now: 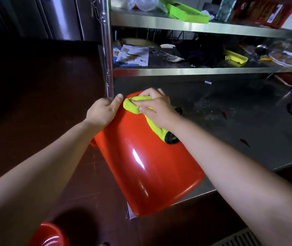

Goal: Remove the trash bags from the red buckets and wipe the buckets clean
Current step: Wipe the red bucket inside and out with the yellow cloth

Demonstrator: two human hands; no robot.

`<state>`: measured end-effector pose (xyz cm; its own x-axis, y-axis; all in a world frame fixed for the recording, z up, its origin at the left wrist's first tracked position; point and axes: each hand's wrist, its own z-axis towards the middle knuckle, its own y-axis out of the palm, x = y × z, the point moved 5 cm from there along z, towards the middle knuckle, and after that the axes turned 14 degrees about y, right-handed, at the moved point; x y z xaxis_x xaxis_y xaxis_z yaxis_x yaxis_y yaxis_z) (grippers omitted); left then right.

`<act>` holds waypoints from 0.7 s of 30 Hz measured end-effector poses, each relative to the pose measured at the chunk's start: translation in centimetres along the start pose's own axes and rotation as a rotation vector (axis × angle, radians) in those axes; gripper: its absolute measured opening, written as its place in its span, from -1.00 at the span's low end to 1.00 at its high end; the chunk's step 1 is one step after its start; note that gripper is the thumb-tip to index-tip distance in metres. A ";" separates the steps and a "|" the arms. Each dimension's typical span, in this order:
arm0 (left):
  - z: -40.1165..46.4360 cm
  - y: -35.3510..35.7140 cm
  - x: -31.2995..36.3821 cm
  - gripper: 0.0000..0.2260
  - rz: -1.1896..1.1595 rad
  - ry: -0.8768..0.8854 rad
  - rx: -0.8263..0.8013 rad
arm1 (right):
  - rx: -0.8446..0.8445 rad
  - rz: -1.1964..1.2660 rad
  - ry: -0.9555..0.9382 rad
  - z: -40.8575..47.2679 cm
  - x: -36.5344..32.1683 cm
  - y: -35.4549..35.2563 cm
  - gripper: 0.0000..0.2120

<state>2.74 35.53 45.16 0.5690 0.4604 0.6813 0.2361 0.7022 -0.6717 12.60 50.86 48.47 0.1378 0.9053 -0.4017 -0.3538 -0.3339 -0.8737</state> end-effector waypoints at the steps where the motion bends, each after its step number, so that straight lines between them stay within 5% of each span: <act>1: -0.2 0.2 -0.1 -0.45 -0.009 0.007 0.013 | -0.001 0.000 -0.004 -0.4 -0.1 -0.1 -0.73; 14: -2.1 0.1 -0.9 -0.52 -0.098 0.051 0.046 | -0.058 0.111 0.025 -20.0 4.7 -2.3 -0.68; 21: -2.0 -0.1 -1.6 -0.50 -0.152 -0.044 0.050 | -0.026 0.068 -0.064 -13.4 2.1 -1.2 -0.70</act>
<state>3.31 33.62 43.55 0.4944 0.3695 0.7868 0.2770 0.7910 -0.5456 25.68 49.60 44.98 0.0544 0.8948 -0.4431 -0.3361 -0.4014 -0.8520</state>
